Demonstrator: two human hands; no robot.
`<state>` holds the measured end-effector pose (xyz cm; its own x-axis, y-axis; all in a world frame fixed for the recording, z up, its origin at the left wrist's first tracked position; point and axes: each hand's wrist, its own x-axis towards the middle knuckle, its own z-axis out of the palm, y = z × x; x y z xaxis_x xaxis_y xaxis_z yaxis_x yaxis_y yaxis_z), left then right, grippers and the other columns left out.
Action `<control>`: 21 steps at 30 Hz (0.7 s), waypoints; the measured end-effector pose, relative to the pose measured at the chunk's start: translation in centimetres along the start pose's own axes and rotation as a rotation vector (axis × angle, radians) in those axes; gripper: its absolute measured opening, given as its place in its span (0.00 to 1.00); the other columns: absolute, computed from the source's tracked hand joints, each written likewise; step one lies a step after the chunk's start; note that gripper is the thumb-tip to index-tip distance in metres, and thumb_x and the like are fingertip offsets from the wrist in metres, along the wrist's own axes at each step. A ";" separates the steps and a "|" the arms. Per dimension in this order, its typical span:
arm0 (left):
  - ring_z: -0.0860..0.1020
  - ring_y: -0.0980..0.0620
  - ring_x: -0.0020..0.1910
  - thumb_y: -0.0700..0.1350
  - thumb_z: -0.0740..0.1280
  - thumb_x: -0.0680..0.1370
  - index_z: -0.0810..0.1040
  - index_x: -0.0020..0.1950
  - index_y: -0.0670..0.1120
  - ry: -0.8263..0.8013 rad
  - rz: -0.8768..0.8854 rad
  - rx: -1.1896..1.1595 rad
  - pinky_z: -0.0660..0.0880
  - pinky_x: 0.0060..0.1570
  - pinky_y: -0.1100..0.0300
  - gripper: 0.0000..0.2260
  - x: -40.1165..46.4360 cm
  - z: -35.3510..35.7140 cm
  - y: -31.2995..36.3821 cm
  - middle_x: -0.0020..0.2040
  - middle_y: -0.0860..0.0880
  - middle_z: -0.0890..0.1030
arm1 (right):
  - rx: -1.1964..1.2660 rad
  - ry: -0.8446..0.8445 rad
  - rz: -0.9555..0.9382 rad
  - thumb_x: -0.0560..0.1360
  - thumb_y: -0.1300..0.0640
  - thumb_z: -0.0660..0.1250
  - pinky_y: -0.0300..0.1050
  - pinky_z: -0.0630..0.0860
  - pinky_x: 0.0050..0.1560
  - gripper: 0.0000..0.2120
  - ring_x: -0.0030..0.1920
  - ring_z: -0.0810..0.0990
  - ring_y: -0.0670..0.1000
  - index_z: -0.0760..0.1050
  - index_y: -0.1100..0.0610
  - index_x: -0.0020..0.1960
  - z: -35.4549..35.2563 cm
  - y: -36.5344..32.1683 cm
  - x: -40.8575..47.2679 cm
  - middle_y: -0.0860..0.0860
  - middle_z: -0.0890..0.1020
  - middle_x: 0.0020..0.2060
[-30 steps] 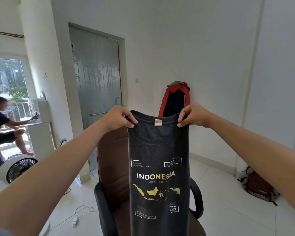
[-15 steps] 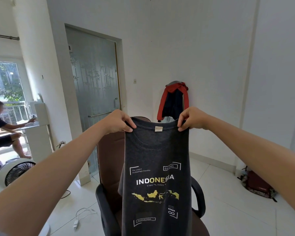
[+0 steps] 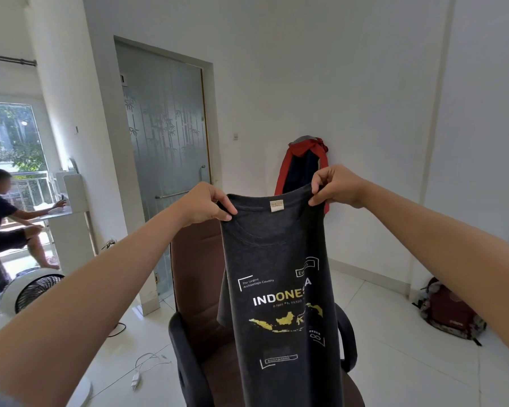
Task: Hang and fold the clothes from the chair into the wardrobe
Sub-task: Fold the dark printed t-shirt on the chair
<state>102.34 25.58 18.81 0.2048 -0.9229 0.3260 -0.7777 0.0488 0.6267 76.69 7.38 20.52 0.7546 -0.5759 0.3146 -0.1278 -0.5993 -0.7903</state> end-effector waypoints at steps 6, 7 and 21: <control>0.80 0.52 0.42 0.32 0.72 0.69 0.84 0.40 0.44 0.018 0.000 -0.023 0.77 0.51 0.59 0.08 1.4 -0.1 -1.0 0.42 0.44 0.82 | -0.103 -0.192 0.075 0.68 0.77 0.68 0.47 0.78 0.47 0.14 0.43 0.79 0.56 0.78 0.58 0.34 -1.6 -0.9 2.0 0.56 0.79 0.38; 0.80 0.52 0.42 0.32 0.72 0.69 0.84 0.40 0.44 0.016 0.000 -0.016 0.78 0.52 0.58 0.08 1.7 0.0 -1.2 0.42 0.44 0.82 | -0.132 -0.205 0.083 0.68 0.76 0.68 0.49 0.78 0.49 0.14 0.45 0.79 0.57 0.78 0.58 0.35 -1.7 -0.7 2.3 0.57 0.79 0.39; 0.79 0.50 0.43 0.29 0.70 0.70 0.83 0.41 0.44 0.020 -0.086 -0.095 0.78 0.47 0.61 0.10 11.8 2.2 -4.5 0.44 0.44 0.81 | 0.107 -0.256 0.125 0.70 0.80 0.62 0.40 0.81 0.40 0.18 0.43 0.83 0.52 0.80 0.60 0.36 -3.4 7.7 12.8 0.56 0.83 0.40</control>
<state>106.94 13.66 18.22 0.2804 -0.9176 0.2819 -0.6975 0.0069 0.7165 83.15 -6.47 20.25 0.8766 -0.4746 0.0790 -0.1719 -0.4623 -0.8699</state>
